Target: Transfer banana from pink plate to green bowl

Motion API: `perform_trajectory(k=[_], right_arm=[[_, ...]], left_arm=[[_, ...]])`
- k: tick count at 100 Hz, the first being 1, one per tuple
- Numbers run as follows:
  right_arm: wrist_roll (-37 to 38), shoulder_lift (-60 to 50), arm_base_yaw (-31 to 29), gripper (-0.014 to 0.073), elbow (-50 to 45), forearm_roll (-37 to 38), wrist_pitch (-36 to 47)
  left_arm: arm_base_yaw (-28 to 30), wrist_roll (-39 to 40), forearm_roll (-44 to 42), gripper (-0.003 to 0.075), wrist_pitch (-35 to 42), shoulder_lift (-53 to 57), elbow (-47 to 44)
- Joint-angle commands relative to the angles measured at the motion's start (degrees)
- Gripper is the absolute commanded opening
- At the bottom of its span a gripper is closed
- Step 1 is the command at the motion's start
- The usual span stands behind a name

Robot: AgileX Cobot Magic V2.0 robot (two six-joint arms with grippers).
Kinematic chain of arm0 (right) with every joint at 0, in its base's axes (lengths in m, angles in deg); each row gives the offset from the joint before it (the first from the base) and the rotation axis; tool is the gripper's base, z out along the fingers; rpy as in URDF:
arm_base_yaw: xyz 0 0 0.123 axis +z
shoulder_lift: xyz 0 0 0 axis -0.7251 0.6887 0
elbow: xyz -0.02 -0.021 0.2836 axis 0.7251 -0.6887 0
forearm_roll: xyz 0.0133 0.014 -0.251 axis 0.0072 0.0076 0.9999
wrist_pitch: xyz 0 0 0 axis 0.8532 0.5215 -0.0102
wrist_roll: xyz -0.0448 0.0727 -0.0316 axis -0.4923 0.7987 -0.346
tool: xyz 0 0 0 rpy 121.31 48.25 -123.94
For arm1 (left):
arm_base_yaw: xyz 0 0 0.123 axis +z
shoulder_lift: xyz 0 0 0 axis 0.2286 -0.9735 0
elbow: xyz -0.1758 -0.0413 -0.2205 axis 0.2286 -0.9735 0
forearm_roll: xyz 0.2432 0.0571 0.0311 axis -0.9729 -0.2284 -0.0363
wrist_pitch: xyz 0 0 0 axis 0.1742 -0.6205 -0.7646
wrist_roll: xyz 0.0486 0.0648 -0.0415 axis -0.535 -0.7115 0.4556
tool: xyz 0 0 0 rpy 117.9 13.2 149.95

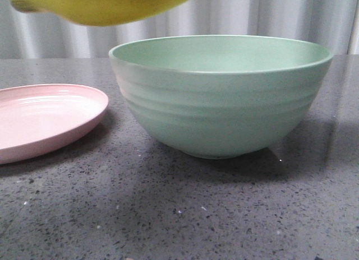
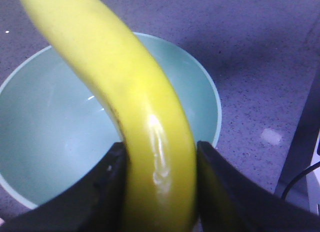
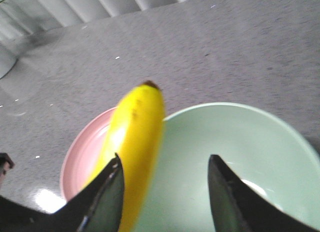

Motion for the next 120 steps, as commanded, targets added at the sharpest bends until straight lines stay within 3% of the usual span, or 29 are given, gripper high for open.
perform_trajectory(k=[1,27,54,61,70,75,81,101,120], right_arm=[[-0.76,3.22,2.49,0.0316,3.69,-1.84,6.47],[-0.65,11.68,3.6,0.0316,8.11,-5.93,5.28],[-0.65,12.75,3.6,0.0304,8.1,-7.37,4.46],[-0.65,12.75,3.6,0.0246,8.1,-7.37,4.44],[-0.65,12.75,3.6,0.0104,8.1,-7.37,3.94],[-0.65,12.75,3.6,0.002,8.1,-7.37,3.96],[-0.65,12.75,3.6,-0.0074,8.1,-7.37,4.21],[-0.65,11.76,2.38,-0.0068,8.1,-4.64,6.54],[-0.65,10.91,-1.14,-0.0064,8.1,5.34,11.01]], left_arm=[[-0.65,-0.13,1.43,0.0085,4.97,0.73,2.18],[-0.65,-0.13,1.93,0.0085,5.3,0.73,2.18],[-0.65,-0.13,1.93,0.0103,6.97,0.73,2.18],[-0.65,-0.13,1.93,0.0193,7.63,0.73,2.18],[-0.54,-0.13,1.93,0.0358,7.88,0.73,2.18],[-0.54,-0.13,1.93,0.0407,7.88,0.73,2.18],[-0.54,-0.13,1.93,0.0411,7.93,0.73,2.18],[-0.54,-0.13,1.35,0.0401,9.65,1.97,2.18],[-0.54,-0.13,1.35,0.0401,11.06,4.98,2.18]])
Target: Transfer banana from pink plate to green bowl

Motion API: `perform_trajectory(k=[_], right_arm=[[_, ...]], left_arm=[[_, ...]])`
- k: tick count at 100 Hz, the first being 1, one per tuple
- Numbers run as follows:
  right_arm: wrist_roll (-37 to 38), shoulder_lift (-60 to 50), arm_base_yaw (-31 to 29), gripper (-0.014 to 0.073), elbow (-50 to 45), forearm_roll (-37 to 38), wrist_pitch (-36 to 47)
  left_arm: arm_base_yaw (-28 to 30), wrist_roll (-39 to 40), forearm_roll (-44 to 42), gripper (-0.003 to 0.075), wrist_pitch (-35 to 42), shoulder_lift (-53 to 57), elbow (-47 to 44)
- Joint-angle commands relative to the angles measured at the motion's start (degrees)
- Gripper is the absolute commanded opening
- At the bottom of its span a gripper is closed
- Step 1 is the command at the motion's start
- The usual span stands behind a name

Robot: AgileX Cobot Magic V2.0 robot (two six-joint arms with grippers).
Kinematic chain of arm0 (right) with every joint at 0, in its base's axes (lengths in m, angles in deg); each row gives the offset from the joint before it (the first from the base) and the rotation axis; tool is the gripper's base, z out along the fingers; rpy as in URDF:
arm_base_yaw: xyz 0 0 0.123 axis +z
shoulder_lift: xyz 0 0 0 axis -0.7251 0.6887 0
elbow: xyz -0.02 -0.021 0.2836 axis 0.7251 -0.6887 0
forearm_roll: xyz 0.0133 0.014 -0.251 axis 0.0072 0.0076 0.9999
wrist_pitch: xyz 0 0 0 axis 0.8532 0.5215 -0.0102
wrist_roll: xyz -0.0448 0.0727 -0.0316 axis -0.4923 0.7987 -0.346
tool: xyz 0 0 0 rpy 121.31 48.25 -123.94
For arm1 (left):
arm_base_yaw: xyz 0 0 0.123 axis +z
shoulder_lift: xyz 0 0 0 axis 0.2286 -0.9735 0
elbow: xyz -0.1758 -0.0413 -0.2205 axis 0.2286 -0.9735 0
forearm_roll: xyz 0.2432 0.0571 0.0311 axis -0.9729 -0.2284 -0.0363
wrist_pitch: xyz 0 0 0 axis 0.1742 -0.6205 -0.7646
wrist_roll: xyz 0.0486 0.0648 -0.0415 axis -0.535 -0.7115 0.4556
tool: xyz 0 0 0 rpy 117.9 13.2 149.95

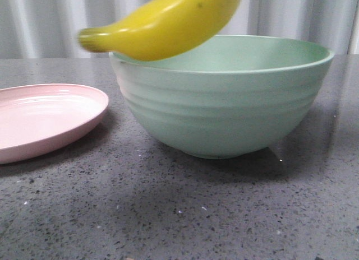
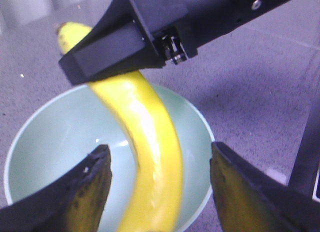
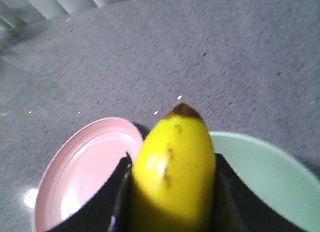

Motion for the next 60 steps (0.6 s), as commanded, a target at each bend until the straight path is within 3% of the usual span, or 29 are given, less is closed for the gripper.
perform_trajectory(k=[1,25,32,49,60], right_arm=[[-0.6,-2.05,-1.64,-0.0064,1.75,5.0,6.55],[-0.6,0.67,-2.27,-0.0042,1.74,13.06,9.46],[-0.6,1.41,-2.27,0.0051,1.74,13.06,9.3],[-0.6,1.91,-2.15,0.0432,1.74,13.18,9.68],[-0.6,1.79,-2.15,0.0472,1.74,13.18,10.43]], left_arm=[[-0.36,-0.13,0.46,0.0401,5.1,2.46,1.92],[-0.36,-0.13,0.46,0.04,6.2,3.41,1.92],[-0.36,-0.13,0.56,0.04,6.2,3.41,1.92],[-0.36,-0.13,0.56,0.04,6.96,3.41,1.92],[-0.36,-0.13,0.67,0.04,7.61,3.41,1.92]])
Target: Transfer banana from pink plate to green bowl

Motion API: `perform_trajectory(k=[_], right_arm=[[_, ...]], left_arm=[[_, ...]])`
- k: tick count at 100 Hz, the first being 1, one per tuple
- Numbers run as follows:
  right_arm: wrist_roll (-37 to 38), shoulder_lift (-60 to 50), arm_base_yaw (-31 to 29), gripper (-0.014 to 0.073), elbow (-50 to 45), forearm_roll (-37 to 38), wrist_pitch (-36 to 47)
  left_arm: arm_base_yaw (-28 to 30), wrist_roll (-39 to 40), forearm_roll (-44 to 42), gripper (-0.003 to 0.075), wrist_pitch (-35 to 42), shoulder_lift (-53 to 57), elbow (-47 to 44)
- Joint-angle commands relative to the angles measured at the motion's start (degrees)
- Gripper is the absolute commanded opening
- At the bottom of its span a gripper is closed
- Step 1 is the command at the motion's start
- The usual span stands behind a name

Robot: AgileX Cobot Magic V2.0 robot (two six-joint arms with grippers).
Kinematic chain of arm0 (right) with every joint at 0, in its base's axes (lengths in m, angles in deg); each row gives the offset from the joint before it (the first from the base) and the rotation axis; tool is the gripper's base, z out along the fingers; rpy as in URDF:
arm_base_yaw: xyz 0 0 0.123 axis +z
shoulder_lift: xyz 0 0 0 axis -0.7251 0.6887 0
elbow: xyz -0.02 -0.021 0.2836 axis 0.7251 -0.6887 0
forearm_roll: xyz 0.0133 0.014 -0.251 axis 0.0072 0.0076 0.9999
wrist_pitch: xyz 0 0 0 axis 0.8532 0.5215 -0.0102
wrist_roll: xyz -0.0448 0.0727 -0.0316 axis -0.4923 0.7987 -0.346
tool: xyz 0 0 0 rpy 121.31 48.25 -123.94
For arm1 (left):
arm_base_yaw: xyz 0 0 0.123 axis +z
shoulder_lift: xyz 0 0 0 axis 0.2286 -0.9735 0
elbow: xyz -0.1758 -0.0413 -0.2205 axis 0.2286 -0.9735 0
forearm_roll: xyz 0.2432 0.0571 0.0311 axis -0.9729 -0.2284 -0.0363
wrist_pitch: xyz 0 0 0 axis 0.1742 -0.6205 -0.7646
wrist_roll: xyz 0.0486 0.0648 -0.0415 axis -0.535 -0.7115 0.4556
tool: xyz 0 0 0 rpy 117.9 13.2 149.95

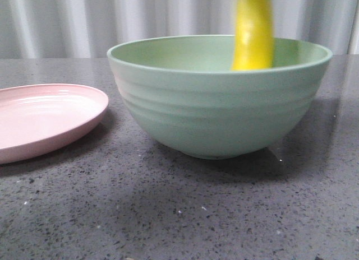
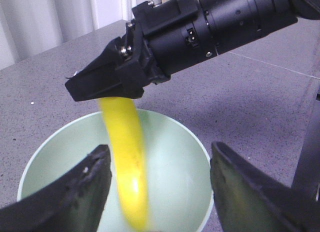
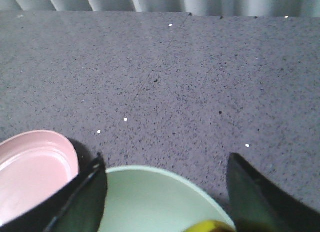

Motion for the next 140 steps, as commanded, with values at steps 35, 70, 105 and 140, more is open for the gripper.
perform_trajectory(k=[35,70,105,140], right_arm=[[-0.6,-5.86,-0.32,0.0339,1.74,3.6,0.92],[-0.6,-14.94,-0.32,-0.0065,0.44,6.45,-10.92],[-0.6,-31.44,-0.32,-0.0065,-16.64,13.89,2.43],[-0.6,-50.03,-0.32,-0.0065,-36.51,16.43,17.9]], left_arm=[[-0.36,-0.13,0.67,0.0317,5.88,1.54,1.92],[-0.36,-0.13,-1.04,-0.002,8.18,6.73,-1.48],[-0.36,-0.13,-1.17,-0.002,13.81,22.38,-15.18],[-0.36,-0.13,-1.17,-0.002,20.31,40.5,-32.41]])
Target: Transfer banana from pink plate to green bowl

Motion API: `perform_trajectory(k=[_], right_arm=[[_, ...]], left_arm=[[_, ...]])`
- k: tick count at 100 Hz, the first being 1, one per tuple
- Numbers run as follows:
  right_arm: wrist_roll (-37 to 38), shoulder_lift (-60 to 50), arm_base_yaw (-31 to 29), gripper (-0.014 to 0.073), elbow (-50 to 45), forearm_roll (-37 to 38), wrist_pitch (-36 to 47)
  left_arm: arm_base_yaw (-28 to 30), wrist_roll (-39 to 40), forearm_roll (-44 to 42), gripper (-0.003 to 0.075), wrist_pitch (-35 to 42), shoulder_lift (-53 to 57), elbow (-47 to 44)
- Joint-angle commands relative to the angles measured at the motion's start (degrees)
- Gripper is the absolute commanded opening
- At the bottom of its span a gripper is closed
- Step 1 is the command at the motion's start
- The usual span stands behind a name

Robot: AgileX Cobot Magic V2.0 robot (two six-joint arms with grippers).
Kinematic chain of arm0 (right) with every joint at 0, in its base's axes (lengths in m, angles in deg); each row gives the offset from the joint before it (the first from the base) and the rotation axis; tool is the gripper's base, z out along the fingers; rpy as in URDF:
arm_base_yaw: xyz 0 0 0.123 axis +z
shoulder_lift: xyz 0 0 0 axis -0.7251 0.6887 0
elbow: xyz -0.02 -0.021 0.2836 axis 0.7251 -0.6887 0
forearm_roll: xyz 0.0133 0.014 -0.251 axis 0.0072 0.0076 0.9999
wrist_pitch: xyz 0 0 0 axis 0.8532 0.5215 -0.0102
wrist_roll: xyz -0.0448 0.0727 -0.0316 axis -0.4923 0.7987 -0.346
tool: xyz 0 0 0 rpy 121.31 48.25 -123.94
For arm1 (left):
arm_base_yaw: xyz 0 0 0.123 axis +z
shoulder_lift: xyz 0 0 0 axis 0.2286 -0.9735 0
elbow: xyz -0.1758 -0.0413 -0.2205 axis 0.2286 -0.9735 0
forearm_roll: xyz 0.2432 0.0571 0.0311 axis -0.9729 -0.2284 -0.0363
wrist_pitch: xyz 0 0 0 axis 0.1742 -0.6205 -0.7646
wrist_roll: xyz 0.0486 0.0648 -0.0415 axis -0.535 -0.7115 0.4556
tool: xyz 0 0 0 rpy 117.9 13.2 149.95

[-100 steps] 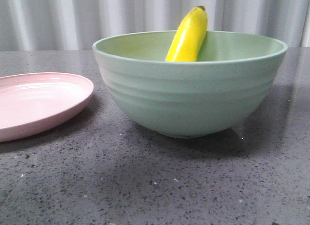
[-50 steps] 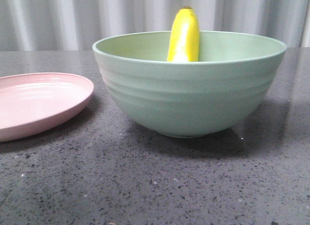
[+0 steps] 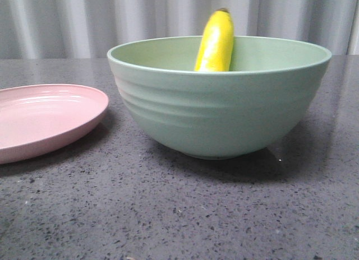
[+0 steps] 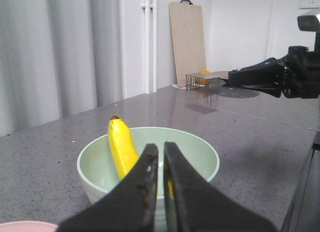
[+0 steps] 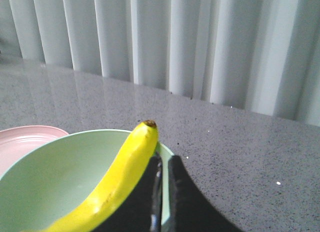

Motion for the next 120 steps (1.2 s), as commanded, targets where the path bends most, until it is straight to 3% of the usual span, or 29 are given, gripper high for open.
perform_trajectory(k=[1,49,61,67,78,92,110,120], right_arm=[[-0.5,-3.38,-0.26,-0.0065,-2.28,0.43,6.91],[-0.5,-5.75,-0.26,-0.0065,-7.55,0.43,6.18],[-0.5,-5.75,-0.26,-0.0065,-7.55,0.43,6.18],[-0.5,-5.75,-0.26,-0.0065,-7.55,0.43,6.18],[-0.5,-5.75,-0.26,-0.0065,-7.55,0.43,6.18],[-0.5,-5.75,-0.26,-0.0065,-7.55,0.43,6.18],[-0.5,-5.75,-0.26,-0.0065,-7.55,0.43,6.18],[-0.5,-5.75,-0.26,-0.0065,-7.55,0.43,6.18]], left_arm=[[-0.36,-0.13,0.08,-0.002,5.26,3.13,-1.37],[-0.36,-0.13,0.08,-0.002,5.16,6.27,-9.99],[0.16,-0.13,0.08,-0.002,8.41,6.27,-11.2],[1.37,-0.13,-0.55,-0.002,14.01,6.27,-12.53],[6.14,-0.03,-5.55,-0.002,24.23,6.27,-16.08],[15.41,-0.03,-8.3,-0.002,25.59,6.7,-18.88],[28.56,0.66,-9.24,-0.002,22.86,12.4,-20.88],[35.13,5.2,-10.28,-0.002,13.98,16.49,-20.88]])
